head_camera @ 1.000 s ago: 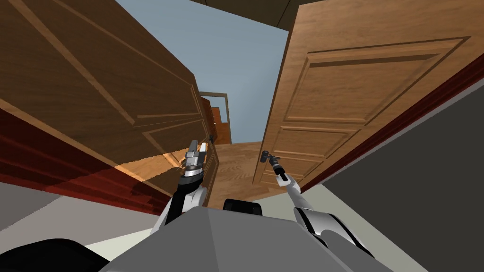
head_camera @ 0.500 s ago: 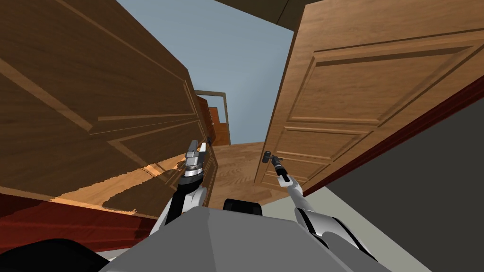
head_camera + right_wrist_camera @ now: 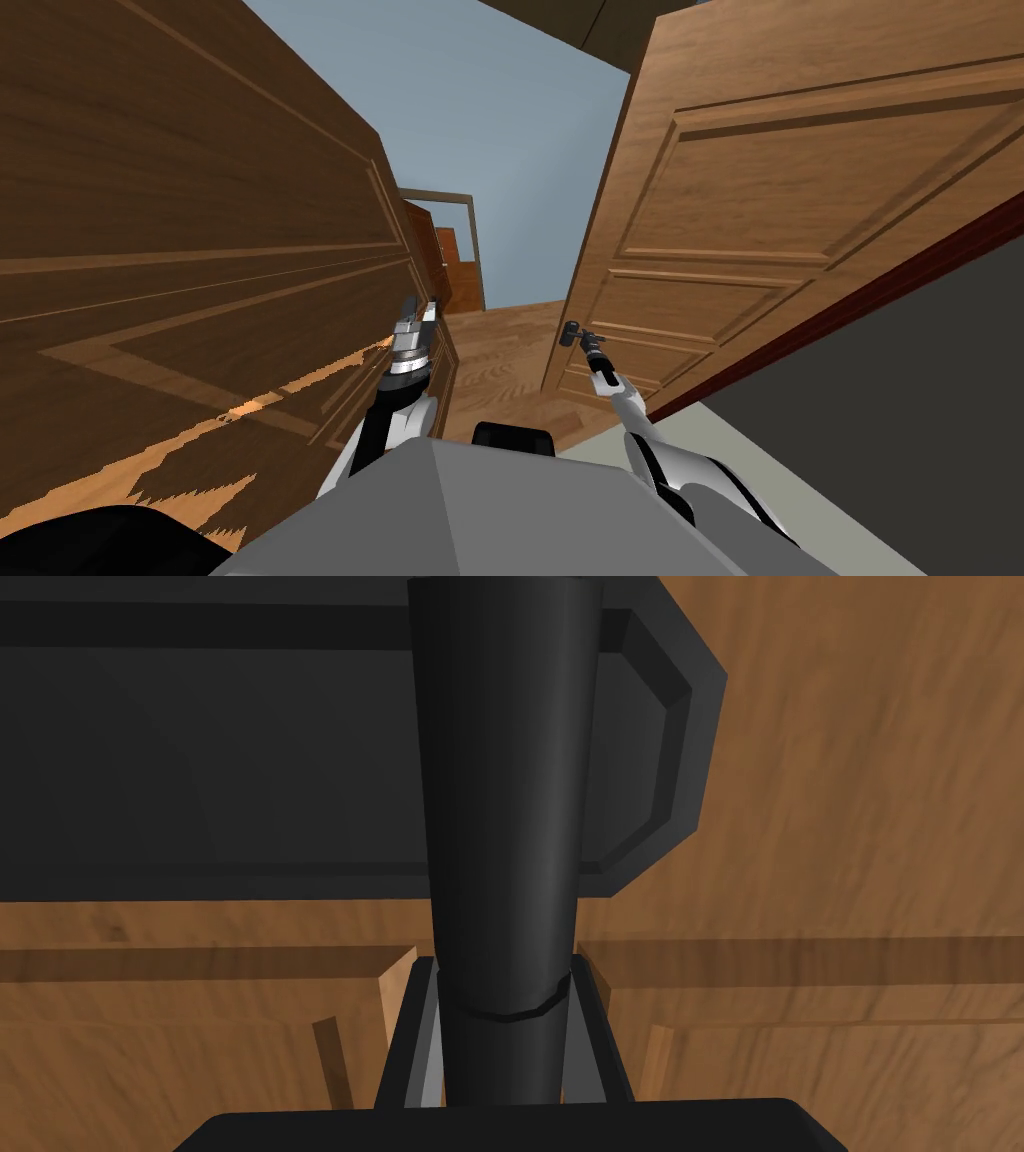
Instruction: Push the door open
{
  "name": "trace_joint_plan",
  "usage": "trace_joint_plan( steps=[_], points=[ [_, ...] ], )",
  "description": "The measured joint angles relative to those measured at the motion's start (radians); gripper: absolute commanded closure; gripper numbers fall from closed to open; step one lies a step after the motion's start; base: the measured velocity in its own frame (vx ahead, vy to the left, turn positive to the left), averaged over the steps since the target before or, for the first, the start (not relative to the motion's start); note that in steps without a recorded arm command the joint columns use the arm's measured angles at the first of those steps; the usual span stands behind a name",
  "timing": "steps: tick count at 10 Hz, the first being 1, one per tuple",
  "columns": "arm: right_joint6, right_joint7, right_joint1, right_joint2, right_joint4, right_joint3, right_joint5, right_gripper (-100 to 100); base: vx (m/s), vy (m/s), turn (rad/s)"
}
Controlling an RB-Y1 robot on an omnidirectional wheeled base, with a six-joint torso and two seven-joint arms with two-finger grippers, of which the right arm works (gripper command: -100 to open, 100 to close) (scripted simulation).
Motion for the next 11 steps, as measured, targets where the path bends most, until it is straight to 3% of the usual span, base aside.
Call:
trace_joint_plan(
  steps=[1,3,5,11],
  points=[
    [0.003,0.003,0.008,-0.002,-0.013,-0.006,-0.004,100,0.135,0.060,-0.048],
    [0.036,0.018,0.024,0.003,-0.053,-0.025,-0.014,100,0.178,0.118,-0.073],
    [0.025,0.036,0.009,-0.006,-0.013,-0.048,-0.026,100,0.160,0.077,-0.055],
    [0.034,0.065,0.020,-0.003,-0.015,-0.084,-0.042,100,0.144,0.041,-0.048]
  ],
)
